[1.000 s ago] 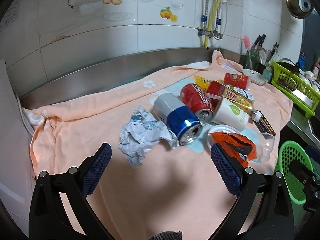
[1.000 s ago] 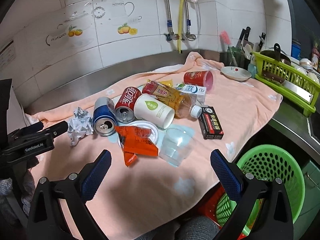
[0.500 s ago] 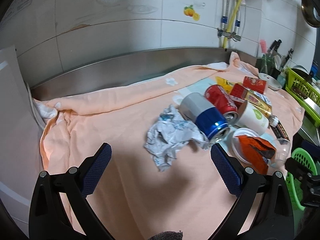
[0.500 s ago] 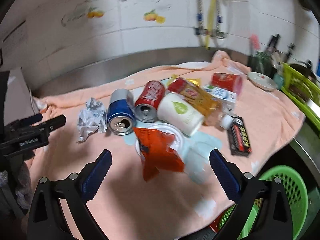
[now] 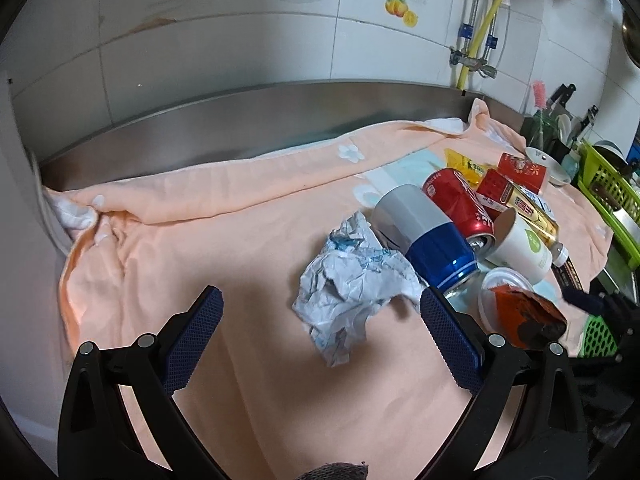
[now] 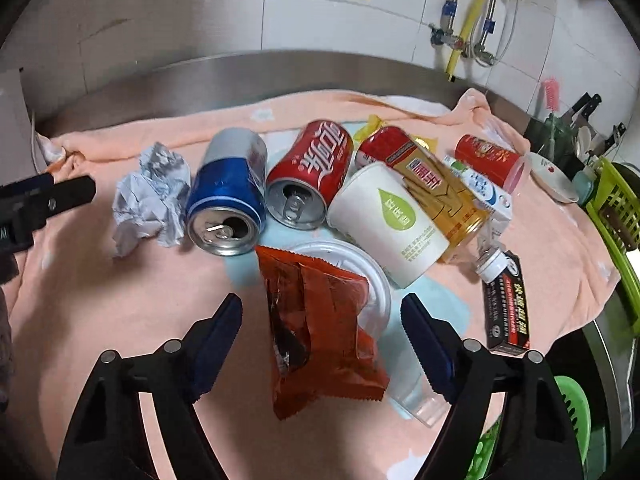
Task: Collect trash
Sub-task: 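Grasp the crumpled foil with the left tool while the right tool grasps the orange wrapper, then carry foil and wrapper to the green basket and release both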
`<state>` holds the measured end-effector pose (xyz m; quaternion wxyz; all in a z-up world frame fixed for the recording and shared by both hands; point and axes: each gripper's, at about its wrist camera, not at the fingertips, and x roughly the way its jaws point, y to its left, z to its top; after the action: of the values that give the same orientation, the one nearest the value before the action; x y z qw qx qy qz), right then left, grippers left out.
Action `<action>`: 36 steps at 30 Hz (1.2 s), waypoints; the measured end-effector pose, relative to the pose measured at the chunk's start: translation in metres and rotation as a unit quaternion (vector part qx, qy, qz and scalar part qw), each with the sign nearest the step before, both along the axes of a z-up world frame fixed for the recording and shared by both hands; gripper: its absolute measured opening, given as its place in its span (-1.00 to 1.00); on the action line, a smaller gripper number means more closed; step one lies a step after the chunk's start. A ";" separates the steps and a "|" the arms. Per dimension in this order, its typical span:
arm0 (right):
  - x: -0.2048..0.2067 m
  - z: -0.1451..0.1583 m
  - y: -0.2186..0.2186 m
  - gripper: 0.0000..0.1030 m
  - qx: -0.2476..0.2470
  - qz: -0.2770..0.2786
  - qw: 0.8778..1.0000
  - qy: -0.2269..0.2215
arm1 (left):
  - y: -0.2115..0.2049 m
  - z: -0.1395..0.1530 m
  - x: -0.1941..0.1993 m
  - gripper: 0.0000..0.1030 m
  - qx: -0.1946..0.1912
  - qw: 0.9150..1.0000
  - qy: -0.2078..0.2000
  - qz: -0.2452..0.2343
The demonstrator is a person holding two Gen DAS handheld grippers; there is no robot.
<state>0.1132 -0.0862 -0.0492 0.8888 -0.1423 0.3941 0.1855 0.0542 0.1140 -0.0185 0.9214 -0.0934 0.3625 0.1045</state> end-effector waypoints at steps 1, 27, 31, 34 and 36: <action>0.002 -0.003 0.001 0.46 -0.007 -0.003 1.000 -0.001 | 0.002 -0.002 0.004 0.88 -0.003 1.000 0.003 0.000; -0.006 0.015 -0.006 -0.07 0.086 0.007 0.996 0.011 | 0.032 -0.049 0.084 -0.34 -0.082 0.990 0.040 -0.107; -0.017 0.027 -0.016 -0.07 0.109 0.002 0.994 0.002 | 0.030 -0.043 0.072 -0.46 -0.082 0.991 0.027 -0.103; -0.027 0.037 -0.030 -0.07 0.127 -0.008 0.992 -0.009 | 0.029 -0.030 0.054 -0.51 -0.079 0.992 0.005 -0.103; -0.033 0.043 -0.041 -0.07 0.137 -0.016 0.990 -0.015 | 0.026 -0.019 0.041 -0.52 -0.069 0.992 -0.009 -0.104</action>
<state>0.0803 -0.1269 -0.0066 0.9086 -0.0153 0.3540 0.2212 0.0955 0.1405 -0.0375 0.9217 -0.1192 0.3687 -0.0177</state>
